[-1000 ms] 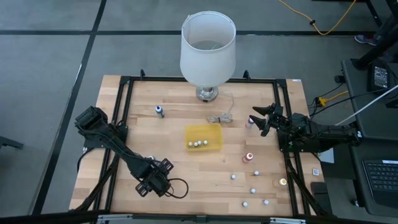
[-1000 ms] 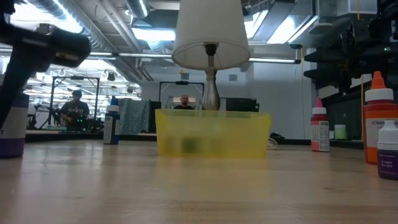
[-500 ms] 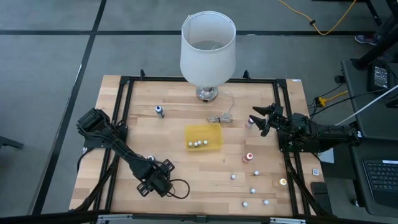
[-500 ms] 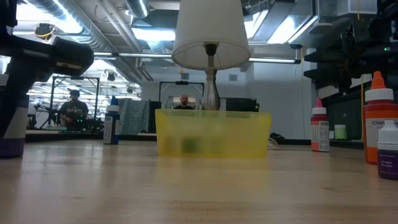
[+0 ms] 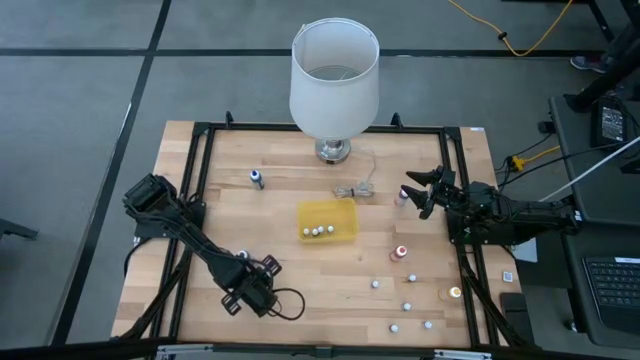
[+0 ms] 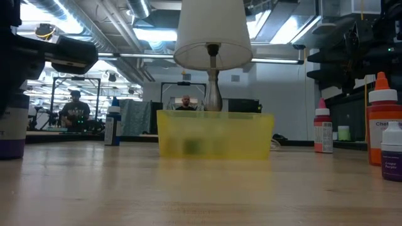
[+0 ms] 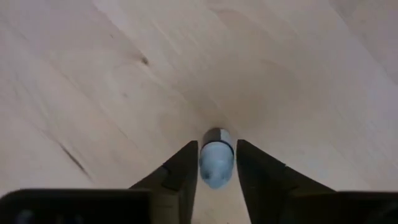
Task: Pick & Place food coloring
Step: Put the left small red food coloring bottle into the yellow bin
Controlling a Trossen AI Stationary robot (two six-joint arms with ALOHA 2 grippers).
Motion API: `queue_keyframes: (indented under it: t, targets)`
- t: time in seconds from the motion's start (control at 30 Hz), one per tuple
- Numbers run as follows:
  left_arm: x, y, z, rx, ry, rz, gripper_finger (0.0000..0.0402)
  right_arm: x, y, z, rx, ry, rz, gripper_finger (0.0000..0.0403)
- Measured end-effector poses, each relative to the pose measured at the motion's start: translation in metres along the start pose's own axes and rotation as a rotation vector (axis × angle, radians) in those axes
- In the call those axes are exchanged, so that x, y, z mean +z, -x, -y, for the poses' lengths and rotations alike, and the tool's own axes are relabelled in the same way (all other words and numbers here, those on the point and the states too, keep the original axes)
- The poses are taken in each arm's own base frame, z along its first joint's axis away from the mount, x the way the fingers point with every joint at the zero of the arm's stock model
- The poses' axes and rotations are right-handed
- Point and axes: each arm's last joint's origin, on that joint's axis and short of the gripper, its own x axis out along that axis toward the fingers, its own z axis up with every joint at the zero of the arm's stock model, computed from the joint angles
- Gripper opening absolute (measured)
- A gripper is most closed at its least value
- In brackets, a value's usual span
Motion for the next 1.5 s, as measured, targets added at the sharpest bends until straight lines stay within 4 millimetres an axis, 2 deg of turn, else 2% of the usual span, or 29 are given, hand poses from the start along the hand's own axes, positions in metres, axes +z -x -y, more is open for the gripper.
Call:
queue_keyframes:
  t: [0.2, 0.37, 0.57, 0.8, 1.3, 1.5]
  targets:
    - [0.0, 0.0, -0.001, 0.001, 0.004, 0.002, 0.0065, 0.0, 0.0, 0.0, 0.0, 0.0, 0.0, 0.0283]
    - [0.0, 0.002, 0.0, -0.006, 0.011, 0.003, 0.0065, 0.0, 0.0, 0.0, 0.0, 0.0, 0.0, 0.0283]
    - [-0.005, 0.02, 0.001, -0.032, 0.013, 0.025, 0.0064, 0.0, 0.0, 0.0, 0.0, 0.0, 0.0, 0.0283]
    - [-0.021, 0.058, -0.001, -0.059, 0.06, 0.058, 0.0064, 0.0, 0.0, 0.0, 0.0, 0.0, 0.0, 0.0283]
    - [-0.046, 0.159, -0.017, -0.054, 0.224, 0.142, 0.0064, 0.0, 0.0, 0.0, 0.0, 0.0, 0.0, 0.0283]
    - [-0.058, 0.188, -0.028, -0.044, 0.293, 0.078, 0.0064, 0.0, 0.0, 0.0, 0.0, 0.0, 0.0, 0.0283]
